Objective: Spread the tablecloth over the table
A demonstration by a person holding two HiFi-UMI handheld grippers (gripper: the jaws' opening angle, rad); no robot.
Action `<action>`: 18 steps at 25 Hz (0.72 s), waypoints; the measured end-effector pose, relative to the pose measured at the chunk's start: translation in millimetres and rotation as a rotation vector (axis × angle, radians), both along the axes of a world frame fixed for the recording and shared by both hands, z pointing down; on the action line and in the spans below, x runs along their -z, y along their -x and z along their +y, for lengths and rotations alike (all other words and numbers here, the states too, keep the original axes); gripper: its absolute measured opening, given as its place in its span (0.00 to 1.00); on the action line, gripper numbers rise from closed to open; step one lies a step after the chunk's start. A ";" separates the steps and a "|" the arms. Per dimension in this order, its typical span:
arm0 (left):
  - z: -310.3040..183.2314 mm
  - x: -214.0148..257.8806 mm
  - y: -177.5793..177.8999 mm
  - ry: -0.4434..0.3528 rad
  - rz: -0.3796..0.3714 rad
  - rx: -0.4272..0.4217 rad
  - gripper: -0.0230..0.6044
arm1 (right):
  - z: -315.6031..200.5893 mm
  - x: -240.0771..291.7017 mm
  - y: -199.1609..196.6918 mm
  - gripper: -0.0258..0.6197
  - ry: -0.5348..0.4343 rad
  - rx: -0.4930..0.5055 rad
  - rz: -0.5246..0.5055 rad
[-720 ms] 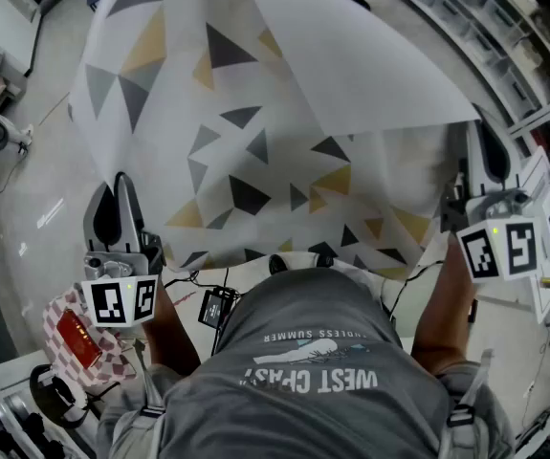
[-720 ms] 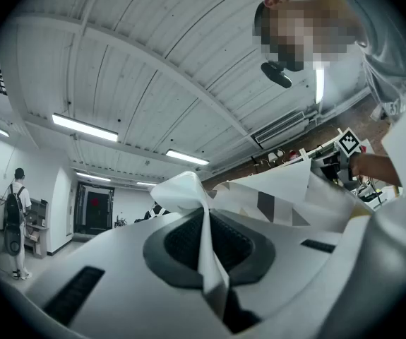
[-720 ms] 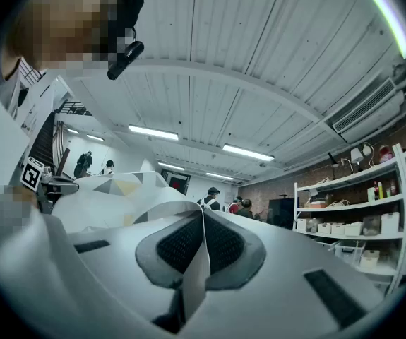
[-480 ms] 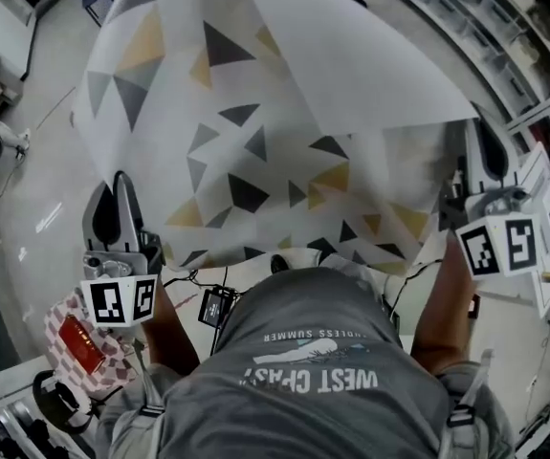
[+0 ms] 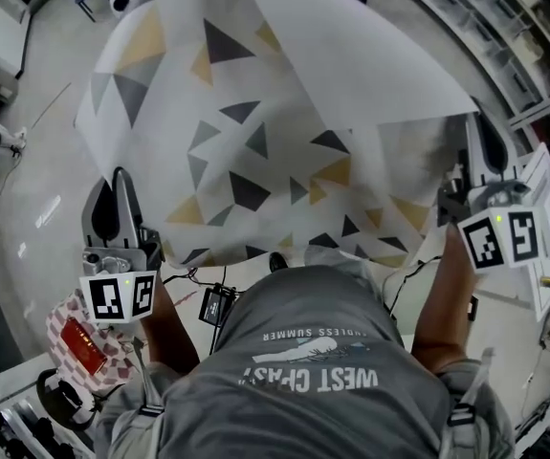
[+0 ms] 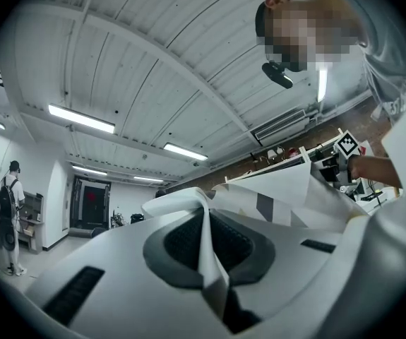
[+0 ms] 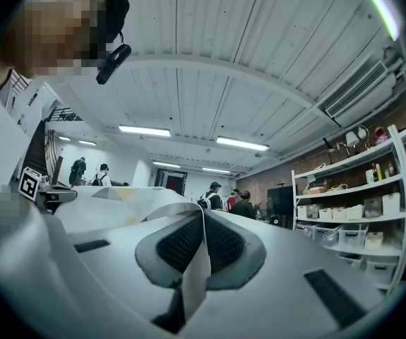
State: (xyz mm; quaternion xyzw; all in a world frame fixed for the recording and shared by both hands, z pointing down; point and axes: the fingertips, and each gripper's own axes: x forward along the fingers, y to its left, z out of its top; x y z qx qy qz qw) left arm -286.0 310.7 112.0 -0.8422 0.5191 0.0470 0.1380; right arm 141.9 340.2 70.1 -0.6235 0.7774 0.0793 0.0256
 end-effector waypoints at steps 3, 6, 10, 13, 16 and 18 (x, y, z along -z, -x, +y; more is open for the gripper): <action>-35.5 -6.0 -16.4 0.023 0.000 0.017 0.06 | -43.3 -5.0 -16.7 0.06 0.015 0.017 -0.008; -99.1 -5.8 -59.8 0.037 -0.008 0.048 0.06 | -118.7 -10.1 -60.9 0.06 0.033 0.047 -0.022; -150.1 0.9 -105.5 0.043 -0.018 0.086 0.06 | -185.2 -7.7 -107.9 0.06 0.039 0.079 -0.040; -173.5 2.6 -116.5 0.042 -0.020 0.117 0.06 | -220.0 -6.9 -119.0 0.06 0.034 0.109 -0.045; -189.6 3.5 -121.1 0.036 -0.022 0.157 0.06 | -252.7 -7.2 -123.7 0.06 0.028 0.146 -0.053; -188.0 0.8 -119.2 0.033 -0.023 0.177 0.06 | -259.2 -9.7 -121.5 0.06 0.024 0.165 -0.054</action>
